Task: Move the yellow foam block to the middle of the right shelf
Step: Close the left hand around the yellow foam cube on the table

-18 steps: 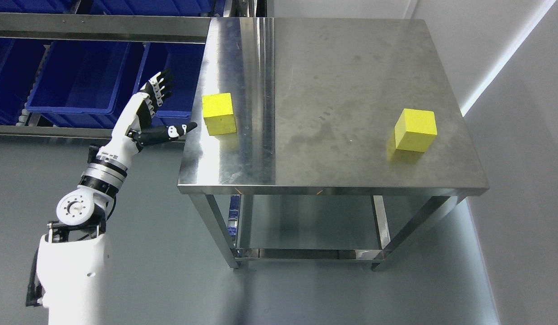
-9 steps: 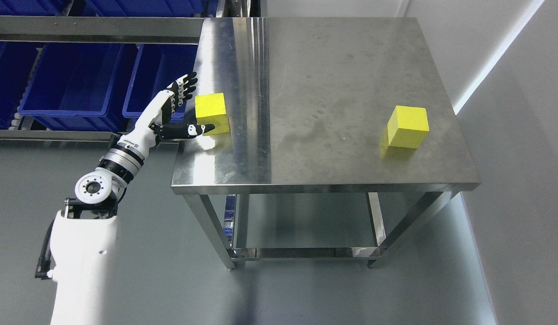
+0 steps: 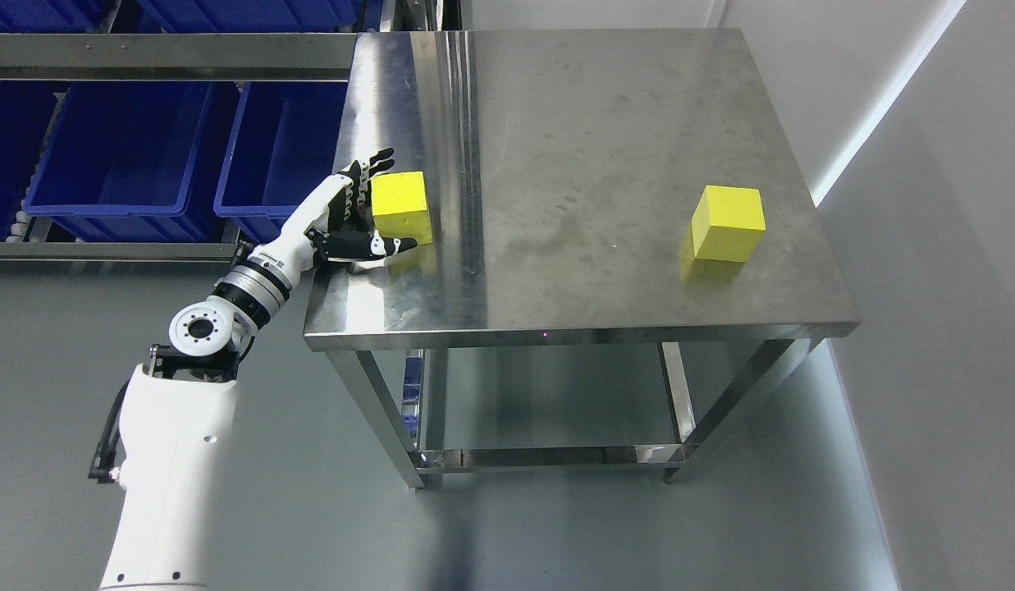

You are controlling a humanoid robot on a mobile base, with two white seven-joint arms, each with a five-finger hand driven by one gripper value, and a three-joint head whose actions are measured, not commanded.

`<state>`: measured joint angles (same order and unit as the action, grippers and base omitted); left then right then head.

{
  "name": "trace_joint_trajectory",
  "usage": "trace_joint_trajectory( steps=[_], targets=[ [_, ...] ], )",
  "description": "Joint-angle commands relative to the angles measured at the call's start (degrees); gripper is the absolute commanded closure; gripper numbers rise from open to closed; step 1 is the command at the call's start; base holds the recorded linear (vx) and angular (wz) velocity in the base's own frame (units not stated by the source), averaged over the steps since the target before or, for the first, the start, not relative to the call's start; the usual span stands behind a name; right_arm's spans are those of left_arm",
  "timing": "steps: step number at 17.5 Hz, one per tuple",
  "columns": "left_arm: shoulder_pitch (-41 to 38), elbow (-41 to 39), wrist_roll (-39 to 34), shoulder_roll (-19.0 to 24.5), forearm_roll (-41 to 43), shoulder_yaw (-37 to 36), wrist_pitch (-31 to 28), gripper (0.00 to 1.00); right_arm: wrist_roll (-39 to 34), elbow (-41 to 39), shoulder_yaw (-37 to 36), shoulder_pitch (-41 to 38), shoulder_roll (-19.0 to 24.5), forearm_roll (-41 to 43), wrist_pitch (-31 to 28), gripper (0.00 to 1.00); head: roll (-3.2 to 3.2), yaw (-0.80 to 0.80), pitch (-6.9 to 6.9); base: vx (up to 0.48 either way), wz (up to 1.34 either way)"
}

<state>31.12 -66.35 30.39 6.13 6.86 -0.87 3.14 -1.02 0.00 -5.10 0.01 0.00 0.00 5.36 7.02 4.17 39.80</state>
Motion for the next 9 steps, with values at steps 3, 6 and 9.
trace_joint_trajectory(
  steps=[3, 6, 9],
  targets=[
    [-0.71, 6.41, 0.29, -1.37, 0.26, 3.14, 0.98, 0.39, -0.03, -1.00, 0.00, 0.17, -1.00, 0.00, 0.17, 0.00, 0.00, 0.00, 0.00, 0.003, 0.01],
    [-0.71, 6.32, 0.46, -4.53, 0.18, 9.28, 3.44, 0.56, -0.03, -1.00, 0.00, 0.08, -1.00, 0.00, 0.17, 0.00, 0.00, 0.00, 0.01, 0.000, 0.00],
    [-0.28, 5.10, 0.55, -5.13, -0.52, 12.28, 7.12, 0.58, -0.03, -1.00, 0.00, 0.17, -1.00, 0.00, 0.17, 0.00, 0.00, 0.00, 0.01, 0.000, 0.00]
  ],
)
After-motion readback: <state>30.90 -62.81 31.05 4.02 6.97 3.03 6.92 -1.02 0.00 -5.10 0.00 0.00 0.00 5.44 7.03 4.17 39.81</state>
